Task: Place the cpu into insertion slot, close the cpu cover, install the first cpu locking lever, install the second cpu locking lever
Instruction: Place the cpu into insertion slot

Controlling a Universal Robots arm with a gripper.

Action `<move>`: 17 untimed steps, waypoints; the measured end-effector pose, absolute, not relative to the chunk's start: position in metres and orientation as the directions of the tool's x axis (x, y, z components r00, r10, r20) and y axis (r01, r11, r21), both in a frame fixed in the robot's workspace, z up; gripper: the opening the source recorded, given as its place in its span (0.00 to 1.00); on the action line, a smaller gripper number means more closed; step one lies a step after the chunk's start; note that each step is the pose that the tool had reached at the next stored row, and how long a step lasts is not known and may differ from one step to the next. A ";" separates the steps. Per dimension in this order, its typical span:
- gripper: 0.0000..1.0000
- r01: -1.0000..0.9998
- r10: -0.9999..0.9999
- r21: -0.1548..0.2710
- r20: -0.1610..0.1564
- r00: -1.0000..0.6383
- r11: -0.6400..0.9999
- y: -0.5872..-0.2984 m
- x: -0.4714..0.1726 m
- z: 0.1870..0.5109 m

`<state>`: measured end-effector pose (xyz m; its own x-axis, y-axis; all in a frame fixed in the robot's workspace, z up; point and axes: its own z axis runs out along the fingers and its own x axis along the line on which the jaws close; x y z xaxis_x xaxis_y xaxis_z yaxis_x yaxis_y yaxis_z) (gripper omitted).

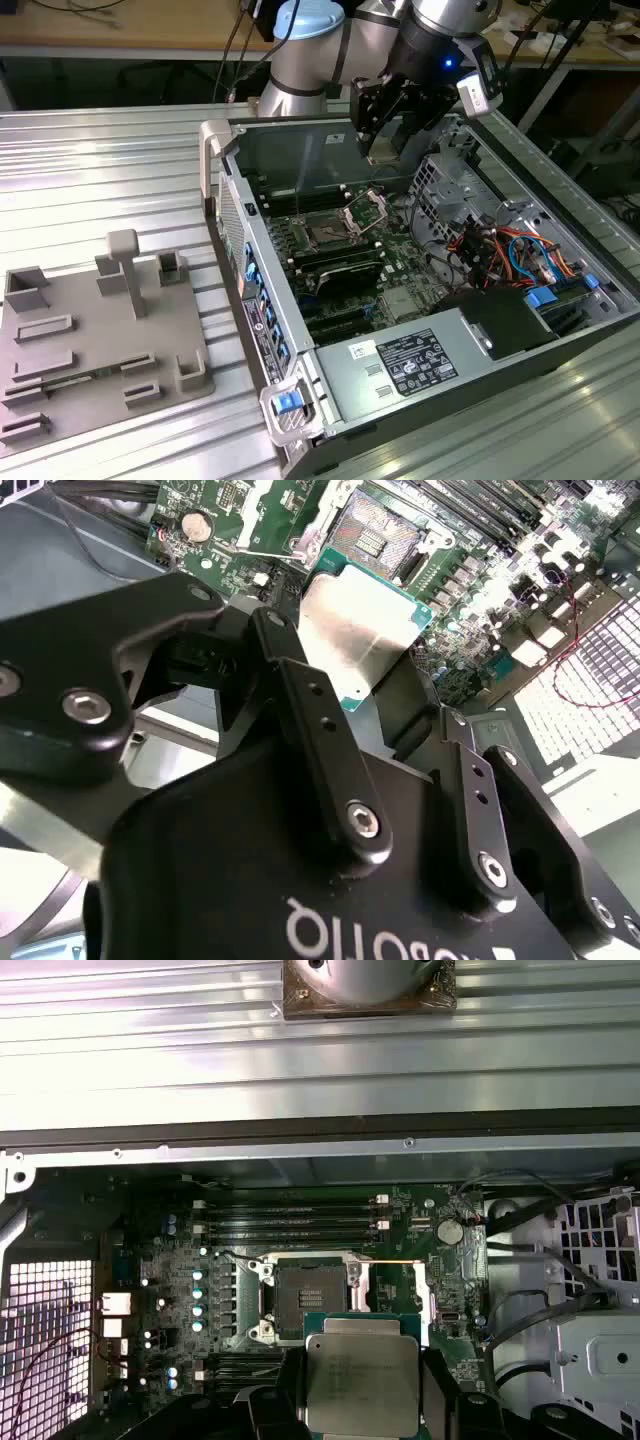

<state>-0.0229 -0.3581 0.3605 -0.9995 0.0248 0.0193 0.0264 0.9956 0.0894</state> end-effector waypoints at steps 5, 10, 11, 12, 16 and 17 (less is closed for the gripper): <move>0.55 0.026 0.025 0.089 0.019 -1.000 0.996 -0.358 -0.023 0.360; 0.55 0.047 0.045 0.089 0.019 -0.999 0.995 -0.358 -0.023 0.360; 0.55 0.071 0.070 0.089 0.019 -0.997 0.993 -0.358 -0.023 0.360; 0.55 0.102 0.101 0.089 0.019 -0.995 0.991 -0.358 -0.023 0.360; 0.55 0.163 0.162 0.089 0.019 -0.987 0.983 -0.358 -0.023 0.359; 0.55 0.166 0.165 0.089 0.019 -0.986 0.982 -0.358 -0.023 0.359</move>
